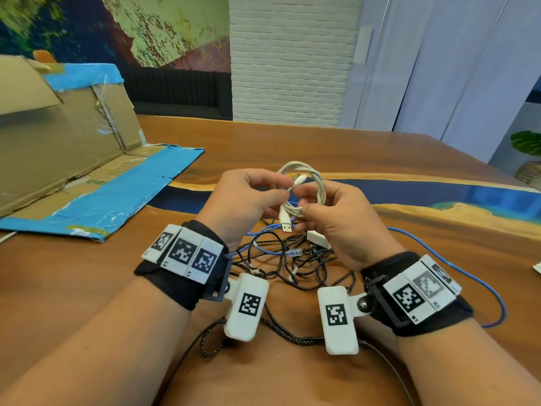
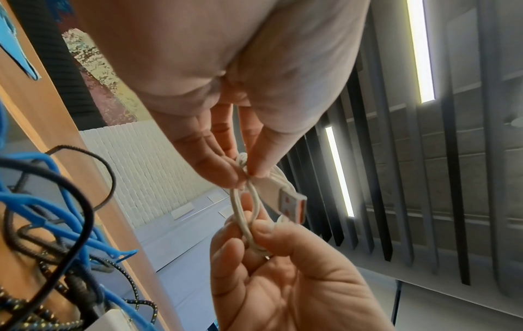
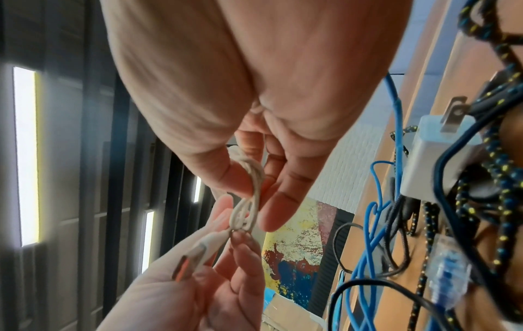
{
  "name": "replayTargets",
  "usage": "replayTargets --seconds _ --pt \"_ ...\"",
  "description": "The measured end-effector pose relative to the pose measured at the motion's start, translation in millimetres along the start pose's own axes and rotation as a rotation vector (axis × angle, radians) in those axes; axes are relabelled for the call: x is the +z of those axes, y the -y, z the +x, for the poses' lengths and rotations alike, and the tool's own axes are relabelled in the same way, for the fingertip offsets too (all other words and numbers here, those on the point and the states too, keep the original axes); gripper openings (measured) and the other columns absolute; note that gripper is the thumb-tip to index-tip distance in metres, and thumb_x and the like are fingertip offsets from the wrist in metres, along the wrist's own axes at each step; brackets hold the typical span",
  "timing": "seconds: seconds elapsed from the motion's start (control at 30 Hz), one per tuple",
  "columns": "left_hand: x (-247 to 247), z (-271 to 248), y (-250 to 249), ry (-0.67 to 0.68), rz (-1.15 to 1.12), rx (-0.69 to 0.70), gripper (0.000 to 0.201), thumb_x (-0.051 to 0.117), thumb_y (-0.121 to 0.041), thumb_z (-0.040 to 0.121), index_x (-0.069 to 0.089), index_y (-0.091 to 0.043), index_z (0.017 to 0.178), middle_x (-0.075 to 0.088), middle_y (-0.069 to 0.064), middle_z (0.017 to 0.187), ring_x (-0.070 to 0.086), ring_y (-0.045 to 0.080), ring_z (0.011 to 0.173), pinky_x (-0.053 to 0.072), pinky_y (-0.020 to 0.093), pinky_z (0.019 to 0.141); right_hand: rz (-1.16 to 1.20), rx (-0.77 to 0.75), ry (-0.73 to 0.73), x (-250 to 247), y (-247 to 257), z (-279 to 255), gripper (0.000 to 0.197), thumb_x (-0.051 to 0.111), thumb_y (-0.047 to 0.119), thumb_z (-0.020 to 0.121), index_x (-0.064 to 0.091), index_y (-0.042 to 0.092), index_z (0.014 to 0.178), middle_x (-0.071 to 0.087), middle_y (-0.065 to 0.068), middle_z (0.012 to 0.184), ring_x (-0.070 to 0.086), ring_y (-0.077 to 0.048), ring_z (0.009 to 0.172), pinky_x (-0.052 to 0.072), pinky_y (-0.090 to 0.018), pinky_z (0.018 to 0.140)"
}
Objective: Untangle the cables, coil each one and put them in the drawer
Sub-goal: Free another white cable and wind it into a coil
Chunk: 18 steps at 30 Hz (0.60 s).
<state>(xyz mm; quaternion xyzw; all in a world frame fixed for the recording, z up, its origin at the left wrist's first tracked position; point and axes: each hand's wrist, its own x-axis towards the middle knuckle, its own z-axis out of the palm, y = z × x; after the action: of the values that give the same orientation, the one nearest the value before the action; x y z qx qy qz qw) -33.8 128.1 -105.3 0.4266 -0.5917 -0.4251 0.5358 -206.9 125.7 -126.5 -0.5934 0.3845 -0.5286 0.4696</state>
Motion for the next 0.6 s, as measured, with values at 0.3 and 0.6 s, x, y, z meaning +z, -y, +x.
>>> replayTargets --seconds 0.3,0.6 --pt "0.4 2.3 -0.9 0.004 -0.173 -0.008 0.016 0.066 0.004 0.091 0.075 -0.003 0.102 0.074 0.007 0.085 0.067 0.011 0.065 0.052 0.02 0.058 0.066 -0.002 0.053 -4.5 6.9 -2.8 0.015 0.064 -0.006 0.093 0.076 0.004 0.092 0.066 -0.036 0.1 0.063 -0.032 0.086 0.059 -0.032 0.064" --pt "-2.7 3.2 -0.9 0.02 -0.153 -0.054 0.027 0.081 -0.024 0.08 0.077 -0.003 0.096 0.068 0.014 0.082 0.059 0.015 0.062 0.052 0.024 0.058 0.118 -0.036 0.146 -0.8 5.6 -4.2 0.016 0.06 -0.007 0.094 0.069 0.005 0.089 0.071 -0.017 0.094 0.068 -0.025 0.079 0.055 -0.032 0.057"
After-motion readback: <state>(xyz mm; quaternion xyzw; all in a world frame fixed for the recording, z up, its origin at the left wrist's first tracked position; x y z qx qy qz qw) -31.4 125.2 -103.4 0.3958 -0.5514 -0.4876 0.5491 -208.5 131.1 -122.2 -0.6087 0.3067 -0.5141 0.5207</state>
